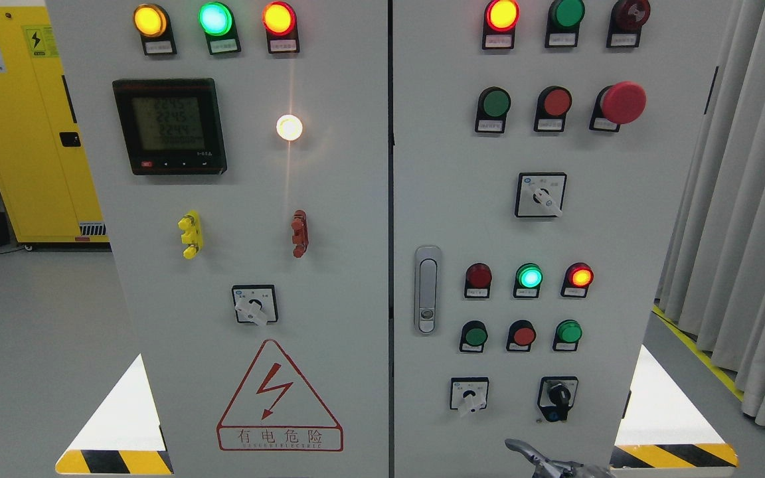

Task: Press green start button
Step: 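Raise the right hand toward the lower green push button, index finger extended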

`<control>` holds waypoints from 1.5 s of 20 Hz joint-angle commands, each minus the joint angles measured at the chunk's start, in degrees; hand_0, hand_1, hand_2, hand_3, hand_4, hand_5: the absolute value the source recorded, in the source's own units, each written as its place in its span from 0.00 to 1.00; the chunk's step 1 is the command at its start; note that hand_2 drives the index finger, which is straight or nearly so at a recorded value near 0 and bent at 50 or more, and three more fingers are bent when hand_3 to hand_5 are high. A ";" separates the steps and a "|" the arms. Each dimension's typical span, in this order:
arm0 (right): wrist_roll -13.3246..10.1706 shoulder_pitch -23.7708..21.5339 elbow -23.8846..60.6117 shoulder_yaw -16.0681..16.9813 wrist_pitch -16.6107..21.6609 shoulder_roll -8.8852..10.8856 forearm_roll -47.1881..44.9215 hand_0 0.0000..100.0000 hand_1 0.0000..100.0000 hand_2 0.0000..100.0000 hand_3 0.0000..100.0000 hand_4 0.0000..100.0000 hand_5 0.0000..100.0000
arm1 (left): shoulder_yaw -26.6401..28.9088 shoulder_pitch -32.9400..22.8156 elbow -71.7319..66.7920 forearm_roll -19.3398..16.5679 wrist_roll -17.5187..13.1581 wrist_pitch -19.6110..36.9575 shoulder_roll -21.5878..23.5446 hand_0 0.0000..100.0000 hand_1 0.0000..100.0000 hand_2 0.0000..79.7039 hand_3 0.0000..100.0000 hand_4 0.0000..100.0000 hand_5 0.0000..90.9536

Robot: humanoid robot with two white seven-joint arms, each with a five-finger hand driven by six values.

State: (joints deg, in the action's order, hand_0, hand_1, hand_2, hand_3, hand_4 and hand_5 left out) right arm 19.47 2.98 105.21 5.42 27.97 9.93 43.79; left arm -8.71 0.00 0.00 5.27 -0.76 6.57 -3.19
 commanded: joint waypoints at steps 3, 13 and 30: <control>2.77 6.68 5.01 0.03 -0.37 0.44 4.20 0.27 0.66 0.01 0.75 0.75 0.70 | 0.01 1.14 1.41 0.00 -0.04 -0.06 -2.08 0.12 0.56 0.00 0.00 0.00 0.00; 4.44 12.04 0.97 -1.90 -0.72 -0.17 5.96 0.29 0.66 0.00 0.74 0.76 0.70 | -0.17 1.14 1.49 0.00 -0.04 0.03 -2.79 0.12 0.56 0.00 0.00 0.00 0.00; 4.44 16.44 -4.22 -4.80 -3.53 -0.26 6.48 0.30 0.66 0.00 0.73 0.76 0.70 | -0.17 1.14 1.50 0.00 -0.04 -0.06 -2.79 0.12 0.56 0.00 0.00 0.00 0.00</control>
State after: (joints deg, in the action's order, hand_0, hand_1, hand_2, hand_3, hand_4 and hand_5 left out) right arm 24.16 18.11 103.43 1.82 24.79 9.73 49.89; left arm -8.85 0.00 0.00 5.25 -0.76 6.90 -5.74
